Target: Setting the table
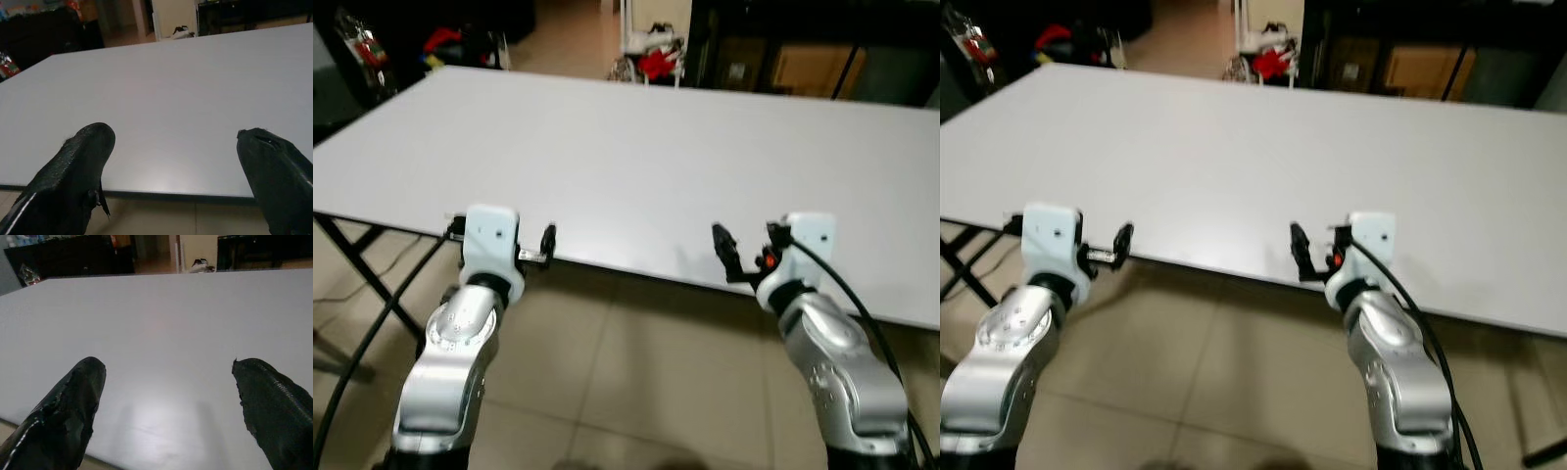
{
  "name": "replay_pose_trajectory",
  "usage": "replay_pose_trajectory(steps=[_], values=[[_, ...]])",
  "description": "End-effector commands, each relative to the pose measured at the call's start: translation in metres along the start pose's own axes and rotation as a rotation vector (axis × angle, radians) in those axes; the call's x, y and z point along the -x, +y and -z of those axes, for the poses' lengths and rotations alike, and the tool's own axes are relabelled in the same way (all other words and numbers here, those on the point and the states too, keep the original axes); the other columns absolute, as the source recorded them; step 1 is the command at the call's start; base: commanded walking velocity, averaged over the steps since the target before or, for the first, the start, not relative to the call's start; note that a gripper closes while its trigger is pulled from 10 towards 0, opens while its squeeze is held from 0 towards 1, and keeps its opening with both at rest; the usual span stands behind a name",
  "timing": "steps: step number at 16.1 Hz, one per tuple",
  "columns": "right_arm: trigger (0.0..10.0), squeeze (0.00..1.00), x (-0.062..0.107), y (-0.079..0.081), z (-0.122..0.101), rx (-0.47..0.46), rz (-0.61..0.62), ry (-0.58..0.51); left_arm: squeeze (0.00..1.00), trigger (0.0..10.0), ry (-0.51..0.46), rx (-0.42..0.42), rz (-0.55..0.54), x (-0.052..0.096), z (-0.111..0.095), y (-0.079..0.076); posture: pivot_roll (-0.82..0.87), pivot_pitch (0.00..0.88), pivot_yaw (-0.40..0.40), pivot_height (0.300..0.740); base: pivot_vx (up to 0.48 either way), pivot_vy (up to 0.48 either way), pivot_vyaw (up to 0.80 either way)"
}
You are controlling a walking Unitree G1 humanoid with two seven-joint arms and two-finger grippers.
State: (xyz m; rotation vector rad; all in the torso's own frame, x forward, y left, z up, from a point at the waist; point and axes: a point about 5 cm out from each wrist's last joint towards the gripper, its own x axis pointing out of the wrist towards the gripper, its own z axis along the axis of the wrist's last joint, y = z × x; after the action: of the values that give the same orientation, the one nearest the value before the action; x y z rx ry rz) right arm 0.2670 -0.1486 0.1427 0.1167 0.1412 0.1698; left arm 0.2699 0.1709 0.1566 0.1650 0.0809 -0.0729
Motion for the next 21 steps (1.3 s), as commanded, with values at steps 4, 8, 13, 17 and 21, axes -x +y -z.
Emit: replay_pose_trajectory(steps=[4,8,13,17,21], values=[[10.0,0.00,-0.006,0.012,-0.006,0.006,-0.081,-0.017,0.00,10.0,0.015,-0.009,-0.027,0.002,0.003,0.006,0.13,0.000,0.024,0.740,0.000,0.350,0.80],[10.0,0.00,-0.008,0.015,-0.006,0.008,-0.113,-0.019,0.00,10.0,0.011,-0.013,-0.031,0.001,0.001,0.008,0.13,0.000,0.030,0.740,0.000,0.350,0.80],[10.0,0.00,-0.008,0.017,-0.004,0.005,-0.136,-0.019,0.00,10.0,0.002,-0.024,-0.025,0.000,-0.002,0.009,0.13,0.000,0.040,0.740,0.000,0.349,0.80],[10.0,0.00,-0.008,0.016,-0.005,0.001,-0.127,-0.031,0.00,10.0,-0.062,0.016,-0.039,-0.005,-0.013,0.011,0.12,0.000,0.059,0.740,0.000,0.168,0.80],[10.0,0.00,-0.009,0.015,-0.006,0.001,-0.129,-0.037,0.00,10.0,-0.060,-0.010,-0.039,-0.009,-0.014,0.010,0.12,0.000,0.059,0.740,0.000,-0.480,0.80]])
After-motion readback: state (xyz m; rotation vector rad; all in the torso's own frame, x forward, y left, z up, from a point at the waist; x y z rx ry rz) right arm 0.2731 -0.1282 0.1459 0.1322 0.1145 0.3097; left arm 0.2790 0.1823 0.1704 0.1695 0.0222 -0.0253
